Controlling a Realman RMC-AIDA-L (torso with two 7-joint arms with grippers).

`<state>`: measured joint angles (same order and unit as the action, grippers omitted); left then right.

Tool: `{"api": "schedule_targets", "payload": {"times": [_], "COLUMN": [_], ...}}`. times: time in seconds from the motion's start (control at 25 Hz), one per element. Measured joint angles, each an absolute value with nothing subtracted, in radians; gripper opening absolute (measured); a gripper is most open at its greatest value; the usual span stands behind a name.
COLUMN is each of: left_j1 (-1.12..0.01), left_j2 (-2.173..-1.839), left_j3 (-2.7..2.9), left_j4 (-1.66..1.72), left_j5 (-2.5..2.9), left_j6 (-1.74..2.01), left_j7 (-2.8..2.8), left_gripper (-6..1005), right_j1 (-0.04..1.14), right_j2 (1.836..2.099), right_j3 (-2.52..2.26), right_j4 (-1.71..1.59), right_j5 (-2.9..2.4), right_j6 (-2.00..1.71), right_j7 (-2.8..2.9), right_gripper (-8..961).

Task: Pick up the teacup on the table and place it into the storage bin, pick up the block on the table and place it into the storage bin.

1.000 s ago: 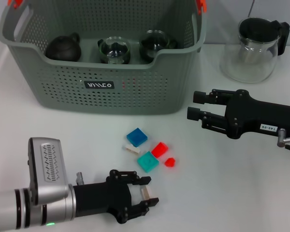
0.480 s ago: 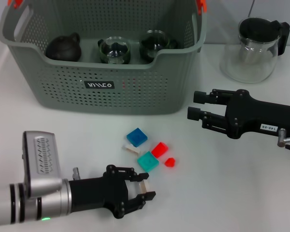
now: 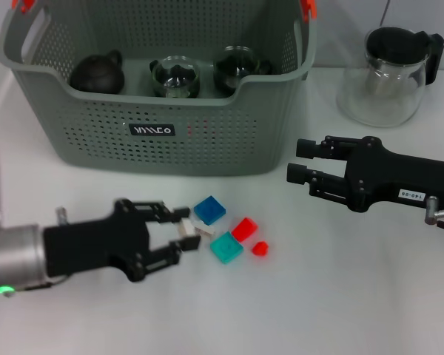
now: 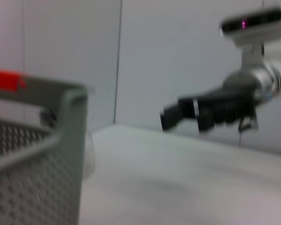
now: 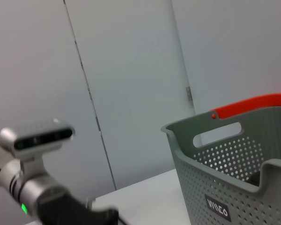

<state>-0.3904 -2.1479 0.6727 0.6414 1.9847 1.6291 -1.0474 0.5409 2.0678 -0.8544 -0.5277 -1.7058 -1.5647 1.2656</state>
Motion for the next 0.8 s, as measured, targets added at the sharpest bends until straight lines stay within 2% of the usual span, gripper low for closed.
{"api": "schedule_targets", "payload": {"times": [0.36, 0.44, 0.48, 0.6, 0.8], "left_j1": [-0.481, -0.481, -0.527, -0.564, -0.665], "left_j2": [-2.086, -2.086, -2.07, -2.063, -2.03], "left_j3": [0.414, 0.414, 0.363, 0.346, 0.404], "left_j4": [0.697, 0.697, 0.697, 0.701, 0.733], "left_j5": [1.896, 1.896, 1.805, 1.751, 1.734], "left_j6": [1.825, 1.825, 1.799, 1.751, 1.586], "left_j7": [-1.209, -1.209, -1.319, -1.391, -1.575], "left_gripper": [410, 411, 411, 412, 414], "right_j1": [0.542, 0.545, 0.547, 0.55, 0.551], "right_j2": [2.072, 2.073, 2.073, 2.074, 2.076], "right_j3": [-0.854, -0.854, -0.854, -0.854, -0.854], "right_j4": [-0.529, -0.529, -0.529, -0.529, -0.529], "right_j5": [-1.706, -1.706, -1.706, -1.706, -1.706], "right_j6": [-1.566, -1.565, -1.565, -1.565, -1.564], "right_j7": [1.266, 1.266, 1.266, 1.266, 1.266], "right_gripper": [517, 517, 517, 517, 518]}}
